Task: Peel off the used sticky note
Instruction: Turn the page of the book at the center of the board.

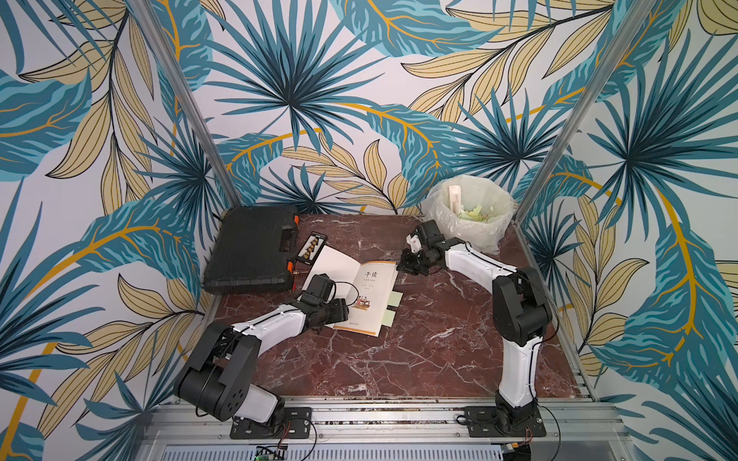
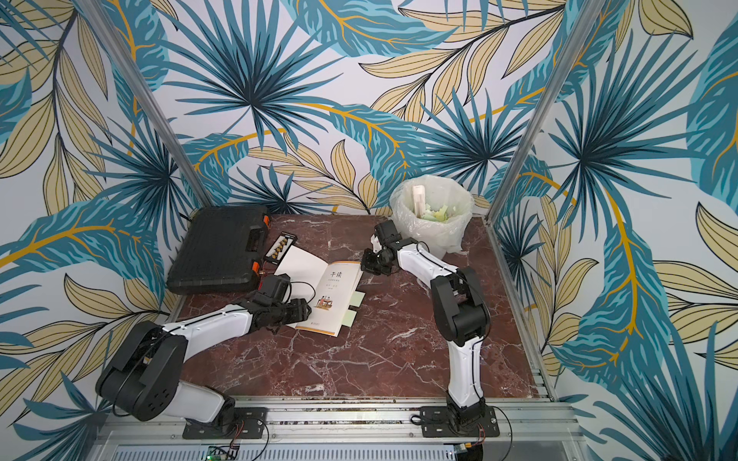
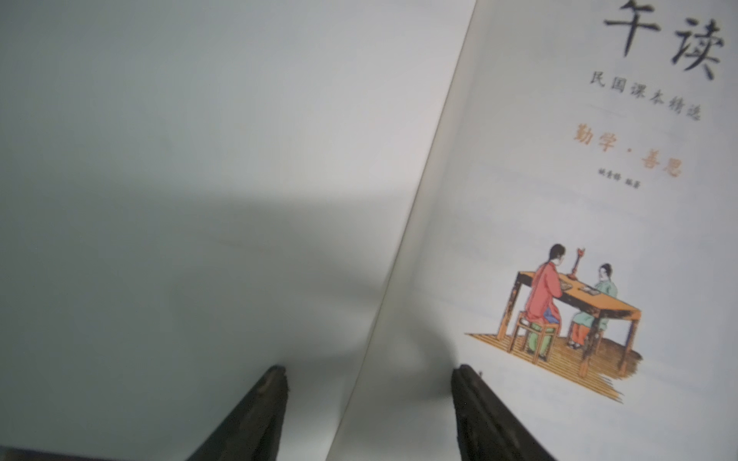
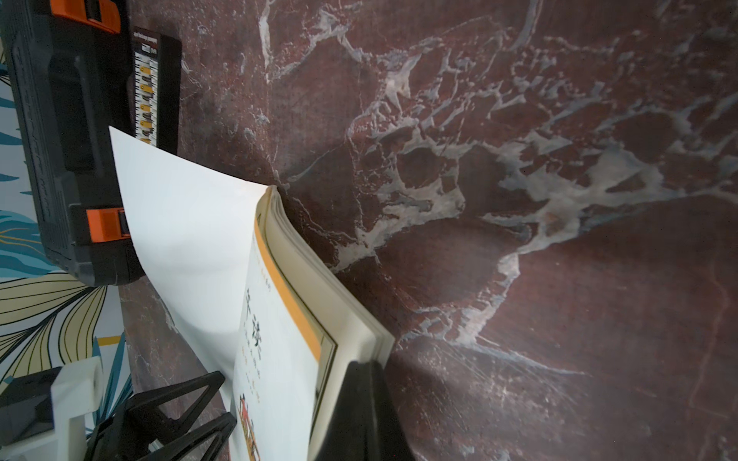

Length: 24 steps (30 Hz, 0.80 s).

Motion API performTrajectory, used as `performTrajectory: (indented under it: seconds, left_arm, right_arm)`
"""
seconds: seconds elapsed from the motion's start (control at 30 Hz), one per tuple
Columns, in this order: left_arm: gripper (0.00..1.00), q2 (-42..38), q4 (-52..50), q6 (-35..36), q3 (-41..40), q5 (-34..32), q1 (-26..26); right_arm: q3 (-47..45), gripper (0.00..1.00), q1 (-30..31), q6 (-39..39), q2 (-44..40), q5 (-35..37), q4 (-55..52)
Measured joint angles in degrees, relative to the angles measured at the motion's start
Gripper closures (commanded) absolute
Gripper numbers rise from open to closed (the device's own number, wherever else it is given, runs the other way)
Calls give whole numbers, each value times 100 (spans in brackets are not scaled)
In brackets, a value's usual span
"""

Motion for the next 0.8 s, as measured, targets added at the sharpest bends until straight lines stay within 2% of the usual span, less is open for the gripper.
performTrajectory:
  seconds: [0.33,0.8]
  left_arm:
    - [31,0,-9,4,4,0,0]
    - [31,-11,-20,7,4,2,0]
  right_arm:
    - [979,100,35,-518,498,446,-1008]
    - [2817,100,570,-1482,1445,1797,-2693]
